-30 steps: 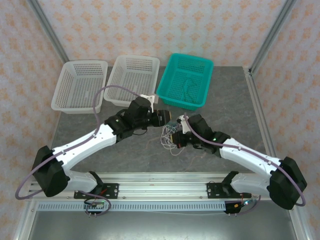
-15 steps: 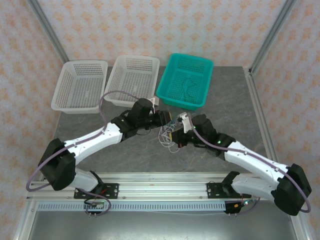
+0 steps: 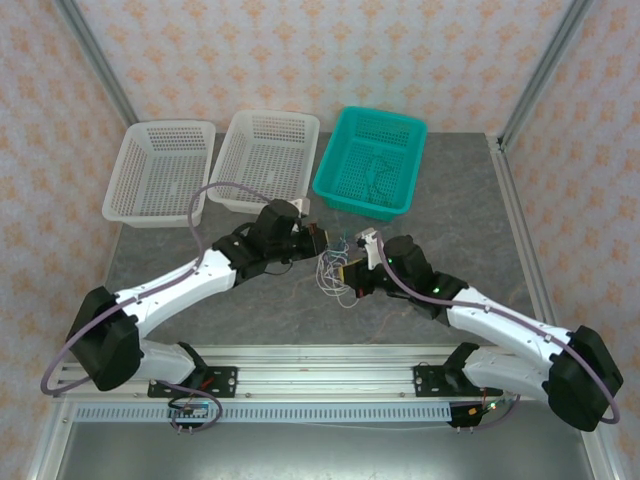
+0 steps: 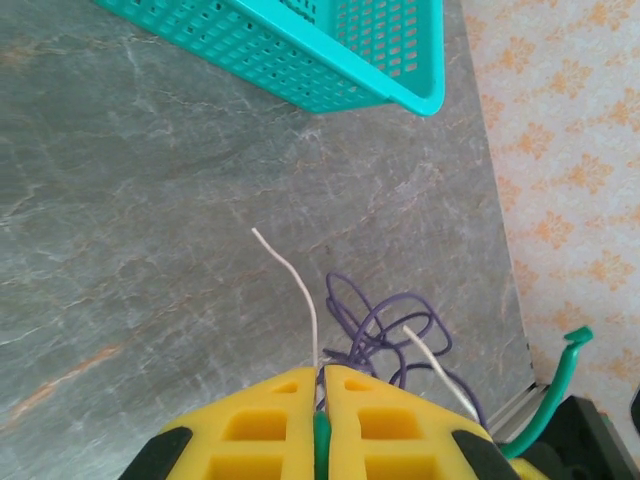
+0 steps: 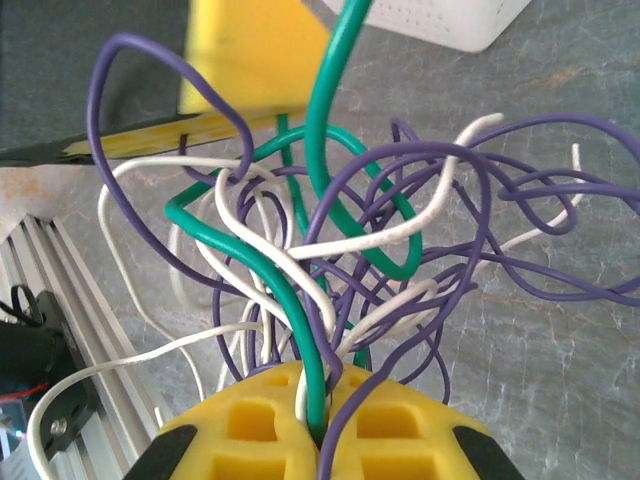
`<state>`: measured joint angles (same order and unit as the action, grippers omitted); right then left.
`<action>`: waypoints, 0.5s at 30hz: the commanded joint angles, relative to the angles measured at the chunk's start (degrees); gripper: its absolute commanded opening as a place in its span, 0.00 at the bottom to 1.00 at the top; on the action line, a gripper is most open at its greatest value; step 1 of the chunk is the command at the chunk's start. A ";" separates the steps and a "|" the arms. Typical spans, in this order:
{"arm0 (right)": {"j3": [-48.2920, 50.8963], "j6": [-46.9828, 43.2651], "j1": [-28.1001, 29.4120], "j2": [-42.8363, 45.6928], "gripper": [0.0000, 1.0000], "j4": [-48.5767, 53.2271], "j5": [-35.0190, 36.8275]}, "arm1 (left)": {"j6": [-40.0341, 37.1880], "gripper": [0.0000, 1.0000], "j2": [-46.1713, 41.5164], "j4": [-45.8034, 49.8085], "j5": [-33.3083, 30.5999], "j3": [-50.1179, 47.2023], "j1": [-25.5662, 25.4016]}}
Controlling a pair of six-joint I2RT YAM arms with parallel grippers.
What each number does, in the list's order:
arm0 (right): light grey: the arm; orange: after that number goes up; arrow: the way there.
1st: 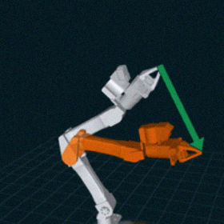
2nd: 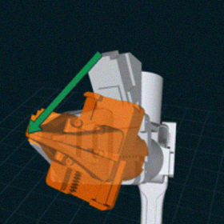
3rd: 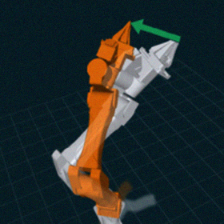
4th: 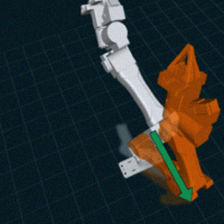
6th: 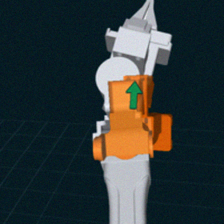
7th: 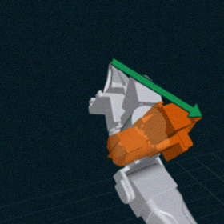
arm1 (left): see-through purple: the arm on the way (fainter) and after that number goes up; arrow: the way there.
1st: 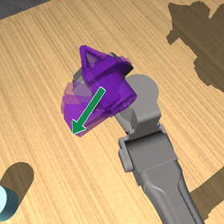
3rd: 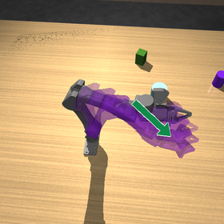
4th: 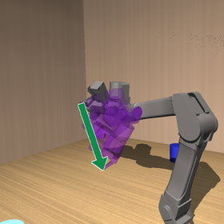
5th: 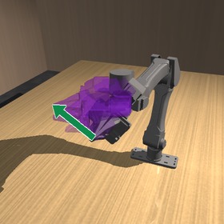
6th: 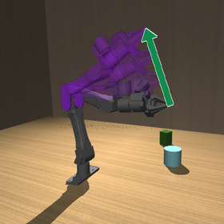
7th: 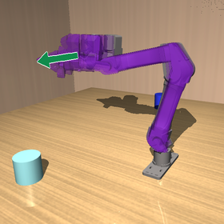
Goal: Untangle the cables
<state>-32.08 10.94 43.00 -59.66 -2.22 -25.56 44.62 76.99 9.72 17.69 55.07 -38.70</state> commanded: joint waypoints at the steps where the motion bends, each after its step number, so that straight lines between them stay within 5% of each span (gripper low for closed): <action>1: 3.79 2.38 0.24 0.33 0.00 1.15 5.49 | -3.65 0.01 -3.28 3.61 -5.47 1.31 2.69; 15: 9.57 9.27 0.24 1.18 0.00 6.42 24.24 | -9.16 0.00 -9.54 11.29 -9.78 1.23 6.92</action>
<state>-26.83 18.09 44.77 -58.41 -11.03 -13.80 38.39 70.85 18.37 17.93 55.07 -36.21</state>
